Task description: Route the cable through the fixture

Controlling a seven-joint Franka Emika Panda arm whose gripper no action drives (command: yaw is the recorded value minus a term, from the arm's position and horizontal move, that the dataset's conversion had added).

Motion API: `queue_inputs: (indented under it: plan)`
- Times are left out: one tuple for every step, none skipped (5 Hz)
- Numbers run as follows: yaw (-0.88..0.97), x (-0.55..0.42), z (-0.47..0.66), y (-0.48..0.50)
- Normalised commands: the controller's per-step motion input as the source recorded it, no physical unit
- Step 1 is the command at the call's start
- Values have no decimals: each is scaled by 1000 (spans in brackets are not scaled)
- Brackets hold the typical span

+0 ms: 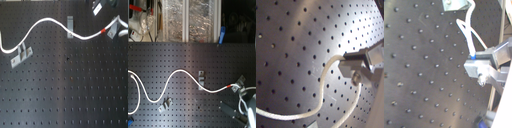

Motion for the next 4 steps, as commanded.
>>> queue_inputs:
  plan:
    - [-269, 103, -240, -784]
    - [0, -57, -173, -228]
    - [31, -58, 141, 13]
    - [86, -87, 86, -340]
